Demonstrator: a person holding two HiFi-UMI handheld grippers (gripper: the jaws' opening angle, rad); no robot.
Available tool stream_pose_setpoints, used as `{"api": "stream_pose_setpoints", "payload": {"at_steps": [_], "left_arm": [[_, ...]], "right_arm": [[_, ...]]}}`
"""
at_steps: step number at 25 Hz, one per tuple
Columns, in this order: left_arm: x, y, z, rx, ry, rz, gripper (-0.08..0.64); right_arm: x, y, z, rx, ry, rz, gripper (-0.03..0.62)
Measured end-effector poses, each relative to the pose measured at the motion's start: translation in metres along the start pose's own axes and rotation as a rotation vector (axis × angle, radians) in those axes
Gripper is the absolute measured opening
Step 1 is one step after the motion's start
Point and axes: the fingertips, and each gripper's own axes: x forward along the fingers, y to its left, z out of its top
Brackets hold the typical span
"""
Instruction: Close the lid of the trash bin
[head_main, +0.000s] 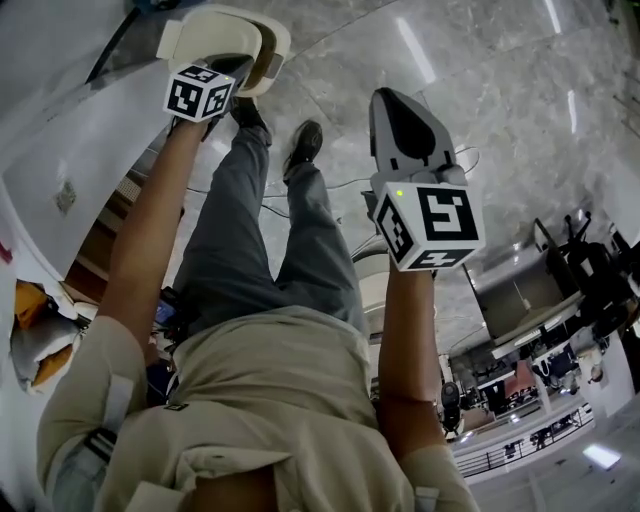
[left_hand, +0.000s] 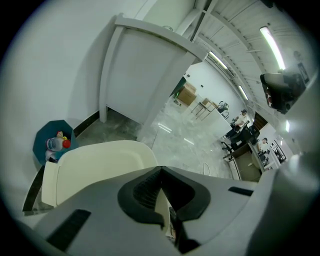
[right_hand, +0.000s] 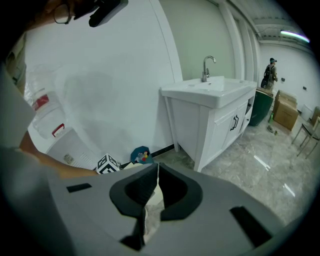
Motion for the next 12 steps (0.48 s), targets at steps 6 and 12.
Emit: {"api": "stream_pose_setpoints", "payload": {"at_steps": [6,12], "left_arm": [[0.042,0.0,-0.018,0.016,0.091,-0.005,0.015],[0.068,-0.002,-0.028,0.004,0.135,0.005,0.015]], "right_arm": [[-0.015,-0.028,-0.026,0.04,0.013,-0.049,0.026],[-0.028,-0.047,-0.048,0.076,0.021,-0.078,0.026]]}}
